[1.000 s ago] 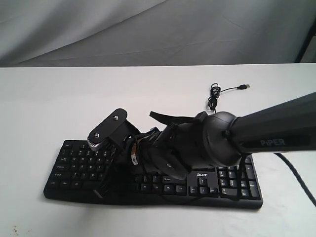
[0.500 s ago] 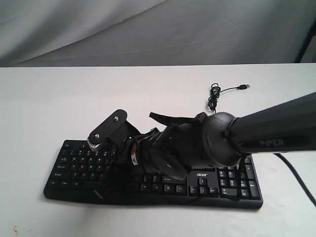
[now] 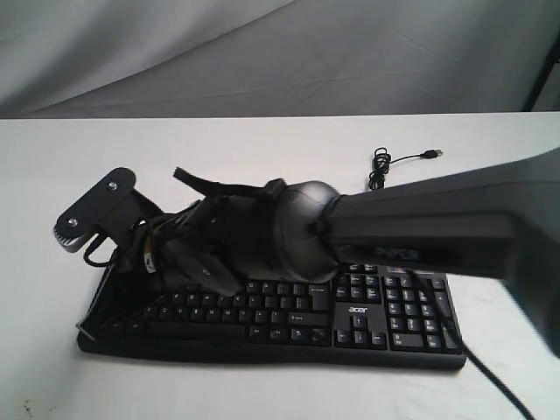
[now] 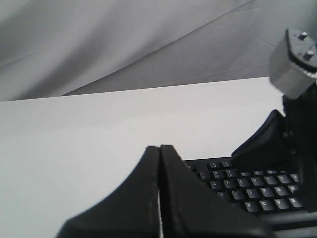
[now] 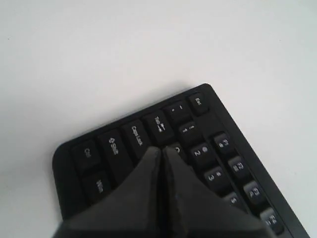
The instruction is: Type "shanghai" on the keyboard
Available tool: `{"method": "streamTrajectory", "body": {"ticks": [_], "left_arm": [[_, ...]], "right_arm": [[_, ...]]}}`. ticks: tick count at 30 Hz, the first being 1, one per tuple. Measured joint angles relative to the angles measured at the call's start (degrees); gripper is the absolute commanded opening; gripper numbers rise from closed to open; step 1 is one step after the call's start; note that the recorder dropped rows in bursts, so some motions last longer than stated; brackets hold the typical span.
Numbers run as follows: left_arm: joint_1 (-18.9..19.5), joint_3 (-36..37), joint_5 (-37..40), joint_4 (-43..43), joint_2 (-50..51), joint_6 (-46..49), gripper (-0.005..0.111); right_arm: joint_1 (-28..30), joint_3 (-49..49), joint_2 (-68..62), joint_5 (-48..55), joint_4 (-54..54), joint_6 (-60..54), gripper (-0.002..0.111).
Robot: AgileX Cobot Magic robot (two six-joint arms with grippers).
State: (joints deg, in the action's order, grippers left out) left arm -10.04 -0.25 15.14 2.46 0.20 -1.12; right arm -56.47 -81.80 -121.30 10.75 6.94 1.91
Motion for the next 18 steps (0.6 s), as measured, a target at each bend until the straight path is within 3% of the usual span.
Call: {"method": "streamTrajectory", "body": {"ticks": [7, 18], "left_arm": [[0.0, 0.0, 0.0, 0.0, 0.0, 0.0, 0.0], [0.0, 0.0, 0.0, 0.0, 0.0, 0.0, 0.0]], "right_arm": [[-0.1, -6.2, -6.6, 1.6, 0.0, -0.3, 0.0], [-0.1, -6.6, -7.1, 1.5, 0.1, -0.4, 0.0]]}}
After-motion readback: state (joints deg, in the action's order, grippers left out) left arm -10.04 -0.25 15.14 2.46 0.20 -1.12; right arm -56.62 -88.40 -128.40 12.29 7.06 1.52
